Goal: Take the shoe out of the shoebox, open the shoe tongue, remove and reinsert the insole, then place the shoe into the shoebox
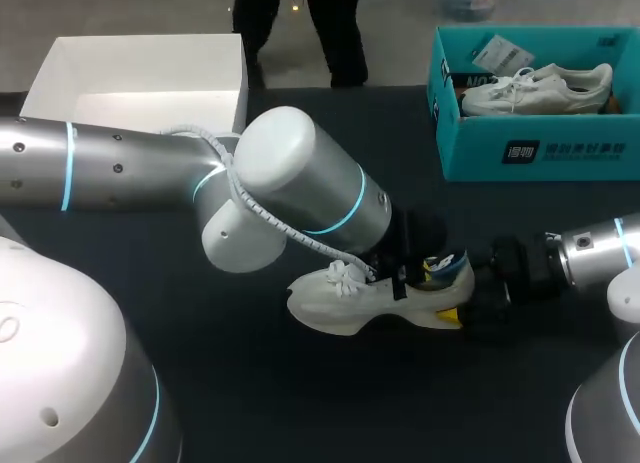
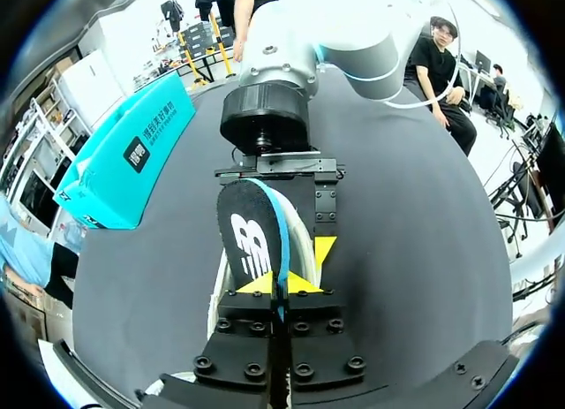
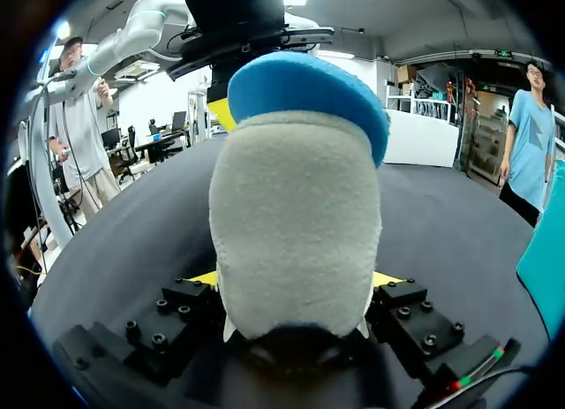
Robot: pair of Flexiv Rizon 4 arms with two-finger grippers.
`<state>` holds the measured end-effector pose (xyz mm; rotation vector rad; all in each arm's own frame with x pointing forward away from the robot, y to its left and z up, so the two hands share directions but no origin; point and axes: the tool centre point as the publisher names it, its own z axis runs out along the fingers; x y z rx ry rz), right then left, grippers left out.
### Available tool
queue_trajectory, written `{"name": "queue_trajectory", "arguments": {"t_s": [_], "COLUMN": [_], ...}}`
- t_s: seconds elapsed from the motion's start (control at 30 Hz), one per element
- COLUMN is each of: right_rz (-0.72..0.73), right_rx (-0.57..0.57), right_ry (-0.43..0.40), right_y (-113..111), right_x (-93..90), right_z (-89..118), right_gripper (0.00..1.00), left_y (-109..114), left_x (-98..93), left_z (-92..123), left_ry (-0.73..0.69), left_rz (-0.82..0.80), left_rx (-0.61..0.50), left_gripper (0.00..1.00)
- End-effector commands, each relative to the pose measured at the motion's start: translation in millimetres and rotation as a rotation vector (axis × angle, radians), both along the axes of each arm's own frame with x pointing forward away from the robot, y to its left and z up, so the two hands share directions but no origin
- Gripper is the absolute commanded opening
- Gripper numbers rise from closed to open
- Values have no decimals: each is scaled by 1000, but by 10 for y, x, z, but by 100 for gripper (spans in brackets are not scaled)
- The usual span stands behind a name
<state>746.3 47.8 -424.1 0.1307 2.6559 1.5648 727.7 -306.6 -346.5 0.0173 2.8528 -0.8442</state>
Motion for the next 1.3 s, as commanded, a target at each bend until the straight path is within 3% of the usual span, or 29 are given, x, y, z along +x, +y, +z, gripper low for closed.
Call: {"name": "queue_trajectory", "arguments": {"t_s": [0.03,0.57,0.73,0.8,0.9,1.03,1.23,1.3], "right_rz": [-1,-1,-1,-1,-1,-1,-1,-1], "right_rx": [-4,-4,-4,-4,-4,-4,-4,-4], "right_ry": [1,1,1,1,1,1,1,1], "right_y": [11,11,11,11,11,11,11,11], "right_x": [-2,-2,-2,-2,-2,-2,-2,-2], "right_z": [-2,-2,-2,-2,-2,-2,-2,-2], "right_gripper": [0,0,0,0,0,0,0,0], "left_y": [-8,56,-11,-18,-32,-42,-29,-29], "left_x": [-7,26,32,33,43,7,-29,-37], "left_z": [42,505,403,329,236,172,95,69], "left_ry": [-6,52,45,28,34,24,7,-13], "left_rz": [9,5,2,5,11,12,18,25], "left_rx": [-1,-80,-59,-41,-31,-21,-20,-17], "left_gripper": [0,0,0,28,31,43,39,28]}}
